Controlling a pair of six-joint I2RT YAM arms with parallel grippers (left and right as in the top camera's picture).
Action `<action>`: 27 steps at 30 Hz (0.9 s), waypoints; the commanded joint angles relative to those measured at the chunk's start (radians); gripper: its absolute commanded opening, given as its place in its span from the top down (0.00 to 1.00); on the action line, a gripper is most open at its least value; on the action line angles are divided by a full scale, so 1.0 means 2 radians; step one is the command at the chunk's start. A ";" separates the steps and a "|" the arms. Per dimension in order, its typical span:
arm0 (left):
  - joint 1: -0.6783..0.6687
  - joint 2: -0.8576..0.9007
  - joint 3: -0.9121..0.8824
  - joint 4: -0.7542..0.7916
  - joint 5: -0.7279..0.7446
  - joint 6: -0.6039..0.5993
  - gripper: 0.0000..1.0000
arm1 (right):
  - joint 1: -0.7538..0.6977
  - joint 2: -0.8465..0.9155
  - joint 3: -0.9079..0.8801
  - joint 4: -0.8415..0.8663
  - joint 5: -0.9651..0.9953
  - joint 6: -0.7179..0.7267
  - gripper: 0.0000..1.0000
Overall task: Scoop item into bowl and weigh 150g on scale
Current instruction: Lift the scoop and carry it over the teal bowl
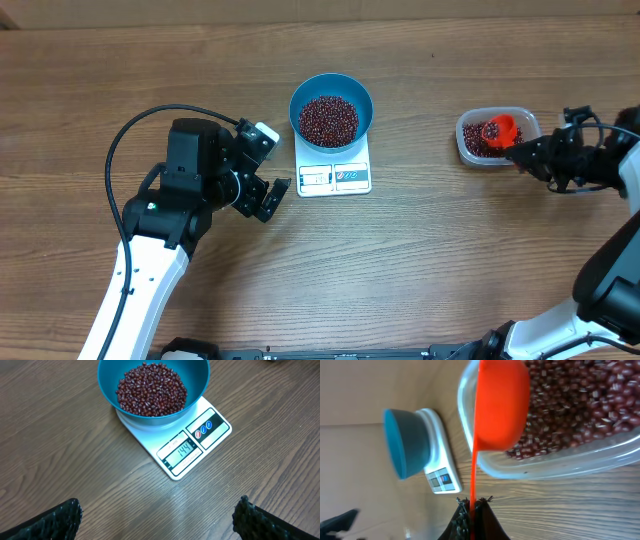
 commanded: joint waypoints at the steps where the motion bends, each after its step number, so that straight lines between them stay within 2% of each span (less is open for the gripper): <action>1: 0.002 0.003 0.008 0.001 -0.004 -0.005 0.00 | -0.005 -0.011 -0.002 -0.009 -0.080 -0.050 0.96; 7: 0.002 0.004 0.007 0.001 -0.004 -0.005 0.00 | 0.010 -0.012 0.011 -0.040 -0.119 -0.080 0.96; 13: 0.002 0.004 0.008 0.001 -0.004 -0.005 0.00 | 0.072 -0.019 0.042 -0.050 -0.119 -0.077 0.96; 20: 0.002 0.004 0.007 0.001 -0.004 -0.005 0.01 | 0.167 -0.021 0.111 -0.045 -0.099 -0.027 0.96; 27: 0.002 0.004 0.007 0.001 -0.004 -0.005 0.00 | 0.266 -0.021 0.170 -0.027 -0.012 0.042 0.96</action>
